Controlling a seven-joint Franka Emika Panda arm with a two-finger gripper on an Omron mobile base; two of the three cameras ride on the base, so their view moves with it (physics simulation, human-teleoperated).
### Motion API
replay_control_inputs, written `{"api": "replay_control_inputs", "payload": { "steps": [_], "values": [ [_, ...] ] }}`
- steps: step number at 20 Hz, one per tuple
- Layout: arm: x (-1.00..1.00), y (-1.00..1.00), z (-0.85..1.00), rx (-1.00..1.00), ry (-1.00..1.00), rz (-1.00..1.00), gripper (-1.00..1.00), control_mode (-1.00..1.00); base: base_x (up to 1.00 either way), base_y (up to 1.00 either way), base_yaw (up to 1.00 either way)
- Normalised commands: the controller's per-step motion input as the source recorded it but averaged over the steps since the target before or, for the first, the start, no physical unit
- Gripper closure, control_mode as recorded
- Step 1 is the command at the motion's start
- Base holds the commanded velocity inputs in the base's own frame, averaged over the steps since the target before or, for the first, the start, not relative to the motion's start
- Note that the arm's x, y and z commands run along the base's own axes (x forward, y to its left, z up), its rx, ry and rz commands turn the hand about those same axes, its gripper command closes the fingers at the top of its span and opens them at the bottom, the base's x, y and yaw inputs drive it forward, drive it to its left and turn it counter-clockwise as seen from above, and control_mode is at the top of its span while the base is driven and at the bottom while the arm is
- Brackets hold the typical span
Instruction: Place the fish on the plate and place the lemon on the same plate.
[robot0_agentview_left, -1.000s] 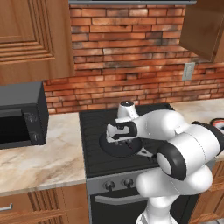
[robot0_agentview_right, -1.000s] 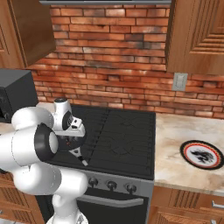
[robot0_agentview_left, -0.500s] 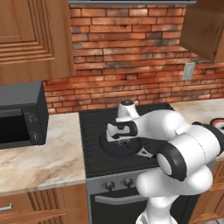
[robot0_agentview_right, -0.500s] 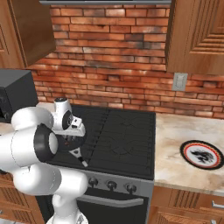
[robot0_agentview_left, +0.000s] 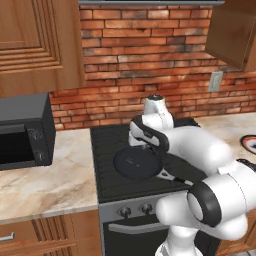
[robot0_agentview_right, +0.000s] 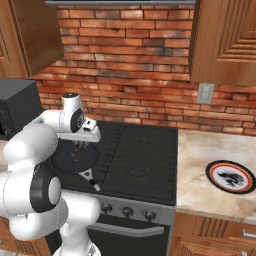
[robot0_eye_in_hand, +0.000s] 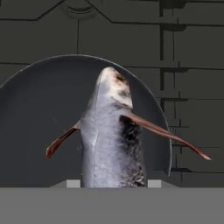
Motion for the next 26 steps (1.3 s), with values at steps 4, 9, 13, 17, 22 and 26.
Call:
{"api": "replay_control_inputs", "payload": {
  "steps": [4, 9, 13, 17, 22, 26],
  "values": [
    [-0.61, -0.31, 0.86, 0.02, 0.00, 0.00, 1.00, -1.00, 0.00, 0.00, 0.00],
    [-1.00, -0.01, 0.64, 0.00, 0.00, 0.01, 1.00, -1.00, 0.00, 0.00, 0.00],
    [-1.00, 0.00, 0.63, 0.00, -0.03, 0.02, 1.00, -1.00, 0.00, 0.00, 0.00],
    [-0.94, 0.00, 0.71, 0.00, -0.03, 0.01, 1.00, -1.00, 0.00, 0.00, 0.00],
    [-0.62, 0.00, 0.68, 0.00, -0.06, 0.00, 1.00, -1.00, 0.00, 0.00, 0.00],
    [-0.08, -0.02, 0.16, 0.00, -0.02, 0.00, 1.00, -1.00, 0.00, 0.00, 0.00]
  ]
}}
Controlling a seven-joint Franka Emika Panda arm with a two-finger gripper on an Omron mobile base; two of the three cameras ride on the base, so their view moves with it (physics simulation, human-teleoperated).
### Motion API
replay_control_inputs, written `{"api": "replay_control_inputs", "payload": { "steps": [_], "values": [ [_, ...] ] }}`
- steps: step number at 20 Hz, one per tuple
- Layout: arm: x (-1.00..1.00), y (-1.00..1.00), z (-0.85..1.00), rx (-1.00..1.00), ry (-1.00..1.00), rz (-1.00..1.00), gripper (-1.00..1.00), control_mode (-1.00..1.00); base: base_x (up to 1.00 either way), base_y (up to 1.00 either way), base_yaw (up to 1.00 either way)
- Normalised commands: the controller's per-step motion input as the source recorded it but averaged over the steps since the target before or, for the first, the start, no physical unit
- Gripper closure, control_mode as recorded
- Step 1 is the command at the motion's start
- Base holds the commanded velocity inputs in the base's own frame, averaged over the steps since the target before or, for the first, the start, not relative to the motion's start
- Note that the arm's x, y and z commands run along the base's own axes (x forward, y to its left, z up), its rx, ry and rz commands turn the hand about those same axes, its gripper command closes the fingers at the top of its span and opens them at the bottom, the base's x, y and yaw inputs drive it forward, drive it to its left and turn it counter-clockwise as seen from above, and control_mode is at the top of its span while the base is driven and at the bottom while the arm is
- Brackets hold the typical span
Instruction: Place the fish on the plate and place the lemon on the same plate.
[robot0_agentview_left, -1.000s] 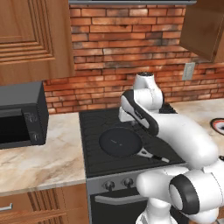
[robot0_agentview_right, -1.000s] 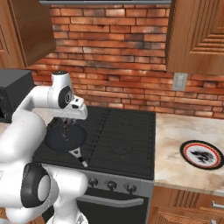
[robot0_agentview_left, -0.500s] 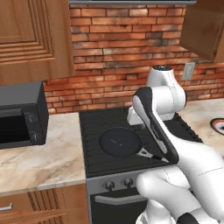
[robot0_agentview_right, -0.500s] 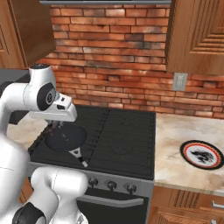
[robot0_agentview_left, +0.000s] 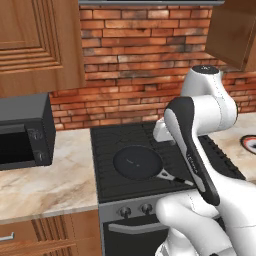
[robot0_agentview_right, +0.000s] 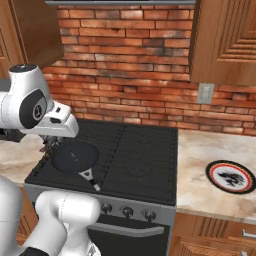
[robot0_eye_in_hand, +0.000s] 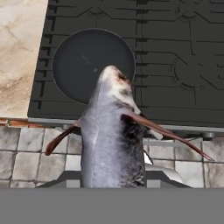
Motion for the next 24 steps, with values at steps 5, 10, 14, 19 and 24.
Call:
{"api": "replay_control_inputs", "payload": {
  "steps": [5, 10, 14, 19, 24],
  "values": [
    [0.00, 0.00, 0.00, 0.00, 0.00, 0.00, 1.00, -1.00, 0.00, 0.00, 0.00],
    [-0.08, -0.02, 0.00, 0.00, 0.00, 0.00, 1.00, -1.00, 0.00, 0.00, 0.00],
    [0.00, 0.00, 0.00, 0.00, 0.00, 0.00, 1.00, 1.00, -0.30, -0.57, -0.05],
    [0.00, 0.00, 0.00, 0.00, 0.00, 0.00, 1.00, 1.00, -0.02, -0.95, 0.00],
    [0.00, 0.00, 0.00, 0.00, 0.00, 0.00, 1.00, 1.00, 0.00, -1.00, 0.00]
  ]
}}
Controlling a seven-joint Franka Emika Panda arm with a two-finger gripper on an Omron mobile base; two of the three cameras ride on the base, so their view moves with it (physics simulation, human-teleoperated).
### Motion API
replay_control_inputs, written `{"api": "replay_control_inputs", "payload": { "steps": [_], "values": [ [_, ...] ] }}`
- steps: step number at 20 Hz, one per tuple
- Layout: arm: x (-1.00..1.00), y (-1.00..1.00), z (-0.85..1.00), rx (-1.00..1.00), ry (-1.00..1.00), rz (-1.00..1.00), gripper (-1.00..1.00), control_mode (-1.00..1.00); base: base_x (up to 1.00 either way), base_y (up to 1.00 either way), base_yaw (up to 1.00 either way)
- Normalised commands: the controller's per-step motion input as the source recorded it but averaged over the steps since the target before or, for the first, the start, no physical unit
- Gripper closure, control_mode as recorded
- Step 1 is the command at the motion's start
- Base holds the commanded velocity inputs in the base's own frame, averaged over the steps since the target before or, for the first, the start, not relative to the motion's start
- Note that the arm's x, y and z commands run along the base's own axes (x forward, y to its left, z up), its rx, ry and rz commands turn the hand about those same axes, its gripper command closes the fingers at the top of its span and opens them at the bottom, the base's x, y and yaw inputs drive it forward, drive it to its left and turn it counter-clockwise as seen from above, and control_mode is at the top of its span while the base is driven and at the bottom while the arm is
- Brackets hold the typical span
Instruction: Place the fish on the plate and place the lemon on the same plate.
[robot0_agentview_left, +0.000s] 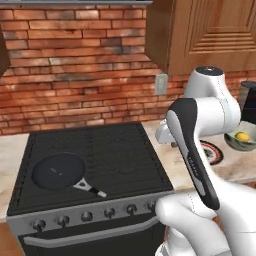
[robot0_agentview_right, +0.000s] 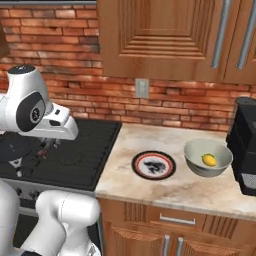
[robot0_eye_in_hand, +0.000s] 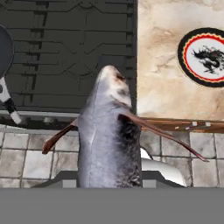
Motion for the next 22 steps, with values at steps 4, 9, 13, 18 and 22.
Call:
{"api": "replay_control_inputs", "payload": {
  "steps": [4, 9, 13, 18, 22],
  "values": [
    [0.00, 0.00, 0.00, 0.00, 0.00, 0.00, 1.00, 1.00, 0.01, -1.00, 0.00],
    [0.00, 0.00, 0.00, 0.00, 0.00, 0.00, 1.00, 1.00, 0.17, -0.35, -0.07],
    [0.00, 0.00, 0.00, 0.00, 0.00, 0.00, 1.00, 1.00, 0.41, -0.04, -0.16],
    [0.00, 0.00, 0.00, 0.00, 0.00, 0.00, 1.00, 1.00, 0.52, -0.18, -0.10],
    [0.00, 0.00, 0.00, 0.00, 0.00, 0.00, 1.00, 1.00, 0.25, -0.44, 0.00]
  ]
}}
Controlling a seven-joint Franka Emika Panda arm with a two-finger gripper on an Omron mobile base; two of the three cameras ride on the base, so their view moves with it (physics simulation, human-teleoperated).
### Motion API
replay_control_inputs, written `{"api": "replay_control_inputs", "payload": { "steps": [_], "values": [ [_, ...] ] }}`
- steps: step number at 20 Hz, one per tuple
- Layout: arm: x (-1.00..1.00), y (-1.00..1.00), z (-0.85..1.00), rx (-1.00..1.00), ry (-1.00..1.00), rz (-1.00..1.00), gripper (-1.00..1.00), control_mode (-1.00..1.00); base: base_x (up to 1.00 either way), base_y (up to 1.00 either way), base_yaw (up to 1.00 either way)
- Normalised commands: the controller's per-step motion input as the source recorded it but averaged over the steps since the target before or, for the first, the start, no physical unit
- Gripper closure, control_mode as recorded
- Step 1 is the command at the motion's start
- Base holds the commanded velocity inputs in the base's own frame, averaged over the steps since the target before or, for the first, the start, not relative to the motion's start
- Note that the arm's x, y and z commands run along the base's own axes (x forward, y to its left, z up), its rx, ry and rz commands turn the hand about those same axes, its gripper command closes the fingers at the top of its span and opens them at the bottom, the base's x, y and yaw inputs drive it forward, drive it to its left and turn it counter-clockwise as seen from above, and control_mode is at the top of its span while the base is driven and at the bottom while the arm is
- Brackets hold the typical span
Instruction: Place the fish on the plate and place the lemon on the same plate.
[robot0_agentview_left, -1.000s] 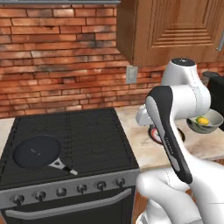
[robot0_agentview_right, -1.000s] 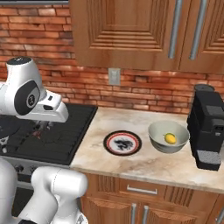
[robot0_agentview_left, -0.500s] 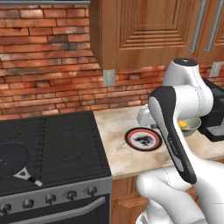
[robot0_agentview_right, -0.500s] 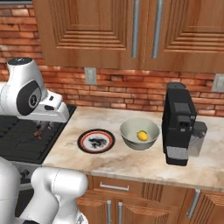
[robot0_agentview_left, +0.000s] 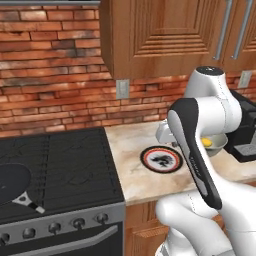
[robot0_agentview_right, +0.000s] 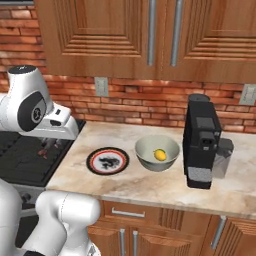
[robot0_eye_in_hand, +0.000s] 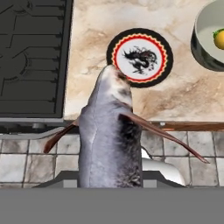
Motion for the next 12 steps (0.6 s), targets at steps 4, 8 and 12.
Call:
{"api": "replay_control_inputs", "payload": {
  "steps": [4, 8, 12],
  "values": [
    [0.00, 0.00, 0.00, 0.00, 0.00, 0.00, 1.00, 1.00, 0.00, -0.14, 0.04],
    [0.00, 0.00, 0.00, 0.00, 0.00, 0.00, 1.00, 1.00, 0.00, -0.02, 0.01],
    [0.00, 0.00, 0.00, 0.00, 0.00, 0.00, 1.00, 1.00, 0.00, 0.00, 0.00]
  ]
}}
